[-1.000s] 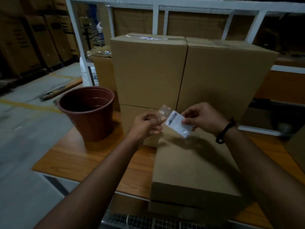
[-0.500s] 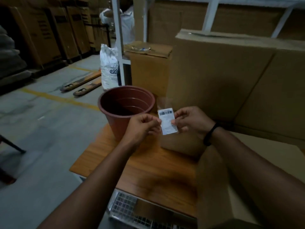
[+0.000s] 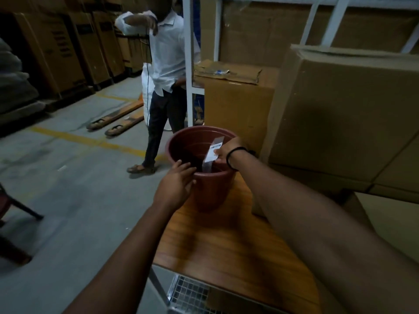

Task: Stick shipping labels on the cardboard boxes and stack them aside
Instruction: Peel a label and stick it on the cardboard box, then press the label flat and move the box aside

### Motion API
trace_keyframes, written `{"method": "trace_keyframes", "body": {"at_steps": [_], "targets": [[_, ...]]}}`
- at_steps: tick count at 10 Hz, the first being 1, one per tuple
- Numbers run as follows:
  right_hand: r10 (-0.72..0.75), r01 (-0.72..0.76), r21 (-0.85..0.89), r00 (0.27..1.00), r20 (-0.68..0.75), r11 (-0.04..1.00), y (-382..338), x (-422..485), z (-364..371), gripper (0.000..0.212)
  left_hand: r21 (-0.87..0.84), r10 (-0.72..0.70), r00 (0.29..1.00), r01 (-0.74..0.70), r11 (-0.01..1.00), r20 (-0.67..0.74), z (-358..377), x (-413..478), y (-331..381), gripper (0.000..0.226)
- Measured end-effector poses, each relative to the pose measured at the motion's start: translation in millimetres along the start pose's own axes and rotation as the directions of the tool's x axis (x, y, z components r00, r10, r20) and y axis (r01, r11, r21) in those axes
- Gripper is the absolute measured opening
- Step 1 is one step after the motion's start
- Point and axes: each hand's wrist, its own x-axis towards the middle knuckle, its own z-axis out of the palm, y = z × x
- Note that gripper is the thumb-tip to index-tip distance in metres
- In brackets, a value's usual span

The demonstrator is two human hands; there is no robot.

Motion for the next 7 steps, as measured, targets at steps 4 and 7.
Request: {"method": "trace_keyframes", "body": {"at_steps": [4, 7], "targets": [[-0.05, 0.049, -0.032, 0.998, -0.031, 0.998, 0.9, -31.8, -35.9, 0.032, 0.107, 0.072, 0.997, -0.07, 0.992, -0.009, 14.8, 3.2, 5.8, 0.043], [-0.175, 0.157, -0.258, 0.983, -0.05, 0.953, 43.9, -135.2, -185.5, 0.01, -0.133, 0.382, 0.924, -0.377, 0.916, 0.013, 75.2, -16.5, 137.9, 0.043]]}}
